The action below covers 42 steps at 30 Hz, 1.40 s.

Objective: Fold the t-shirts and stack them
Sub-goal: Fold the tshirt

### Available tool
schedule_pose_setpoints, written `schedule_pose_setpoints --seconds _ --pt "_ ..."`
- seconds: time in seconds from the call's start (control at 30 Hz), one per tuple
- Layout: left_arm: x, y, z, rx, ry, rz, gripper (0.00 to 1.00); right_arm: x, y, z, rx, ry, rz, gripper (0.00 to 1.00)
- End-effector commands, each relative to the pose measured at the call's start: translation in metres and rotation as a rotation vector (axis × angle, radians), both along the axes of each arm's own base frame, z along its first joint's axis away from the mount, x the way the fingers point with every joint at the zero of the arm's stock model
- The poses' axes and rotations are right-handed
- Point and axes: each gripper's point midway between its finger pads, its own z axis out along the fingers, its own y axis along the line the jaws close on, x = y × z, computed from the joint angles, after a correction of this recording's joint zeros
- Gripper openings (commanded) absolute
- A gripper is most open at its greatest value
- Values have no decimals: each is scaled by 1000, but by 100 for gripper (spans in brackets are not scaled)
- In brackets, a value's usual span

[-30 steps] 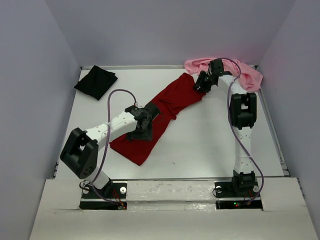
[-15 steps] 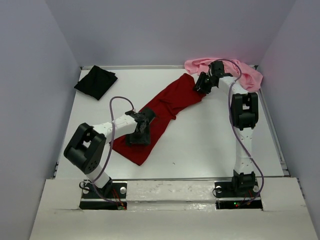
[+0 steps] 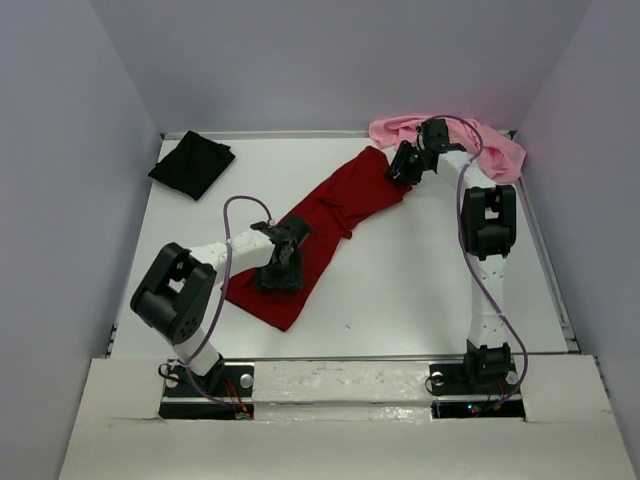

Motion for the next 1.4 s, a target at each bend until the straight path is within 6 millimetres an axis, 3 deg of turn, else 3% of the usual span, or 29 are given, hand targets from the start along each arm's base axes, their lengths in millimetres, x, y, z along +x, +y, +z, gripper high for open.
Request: schedule_pose_setpoints --seconds 0.0,0.1,0.43,0.77,0.9,1.03,1.37 --pt "-27 -6 -37 -17 122 -45 74 18 12 24 48 -66 27 49" --pt "-39 -14 -38 -31 148 -79 74 22 17 16 74 -58 39 49" --pt "-87 -46 -49 -85 303 -236 73 45 42 21 157 -92 64 53" --pt "-108 -92 -41 -133 366 -399 72 57 97 26 293 -168 130 60" --pt "-117 -107 -43 -137 397 -472 72 61 104 27 349 -191 135 61" --pt "-120 -120 -47 -132 411 -530 71 67 108 36 390 -220 135 62" --pt "-97 -168 -36 -201 366 -591 71 79 105 67 364 -338 140 66"
